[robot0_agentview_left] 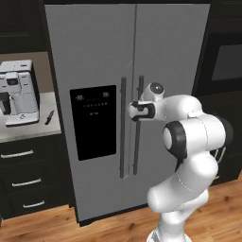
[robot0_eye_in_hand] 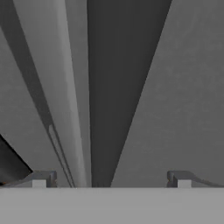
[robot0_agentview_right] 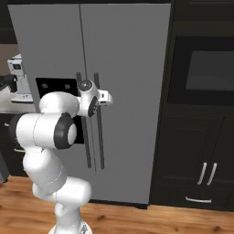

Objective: Retrieve the butter from the fridge and place it on a plate on the dining table. Then retrieve the butter knife by the fridge and place it near the plate.

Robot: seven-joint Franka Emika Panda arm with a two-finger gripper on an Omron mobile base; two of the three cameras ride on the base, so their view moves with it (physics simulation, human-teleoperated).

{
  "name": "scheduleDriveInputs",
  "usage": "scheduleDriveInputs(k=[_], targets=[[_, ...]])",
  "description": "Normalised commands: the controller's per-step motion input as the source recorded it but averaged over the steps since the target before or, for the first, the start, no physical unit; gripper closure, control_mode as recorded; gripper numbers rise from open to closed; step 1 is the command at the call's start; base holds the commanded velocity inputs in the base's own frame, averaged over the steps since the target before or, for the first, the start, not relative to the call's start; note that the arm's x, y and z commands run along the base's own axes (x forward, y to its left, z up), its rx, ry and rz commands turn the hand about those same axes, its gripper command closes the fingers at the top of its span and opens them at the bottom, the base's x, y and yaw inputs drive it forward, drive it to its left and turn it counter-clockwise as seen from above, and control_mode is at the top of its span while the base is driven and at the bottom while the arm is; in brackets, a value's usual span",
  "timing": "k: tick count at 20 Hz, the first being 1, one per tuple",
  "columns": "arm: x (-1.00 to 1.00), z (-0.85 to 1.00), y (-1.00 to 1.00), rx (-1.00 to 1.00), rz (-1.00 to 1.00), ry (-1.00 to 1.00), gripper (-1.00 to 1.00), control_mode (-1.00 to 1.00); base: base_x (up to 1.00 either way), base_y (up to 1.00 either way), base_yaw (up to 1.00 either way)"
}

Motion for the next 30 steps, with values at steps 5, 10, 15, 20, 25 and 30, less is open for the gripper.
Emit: scheduleDriveInputs(k=[5,10,15,20,25,30], targets=[[0.37,-0.1,0.01,0.0,0.0,-0.06,-1.0,-1.0,0.0,0.0,0.0],[0.4,-0.12,0.01,0.0,0.0,0.0,-1.0,-1.0,0.0,0.0,0.0],[0.45,-0.08,0.0,0.0,0.0,-0.03,-1.0,-1.0,0.0,0.0,0.0],[0.39,-0.03,0.0,0.0,0.0,-0.02,1.0,-1.0,0.0,0.0,0.0],[-0.02,0.0,-0.03,0.0,0.0,0.03,1.0,-1.0,0.0,0.0,0.0],[-0.3,0.03,-0.1,0.0,0.0,0.0,1.0,-1.0,0.0,0.0,0.0]])
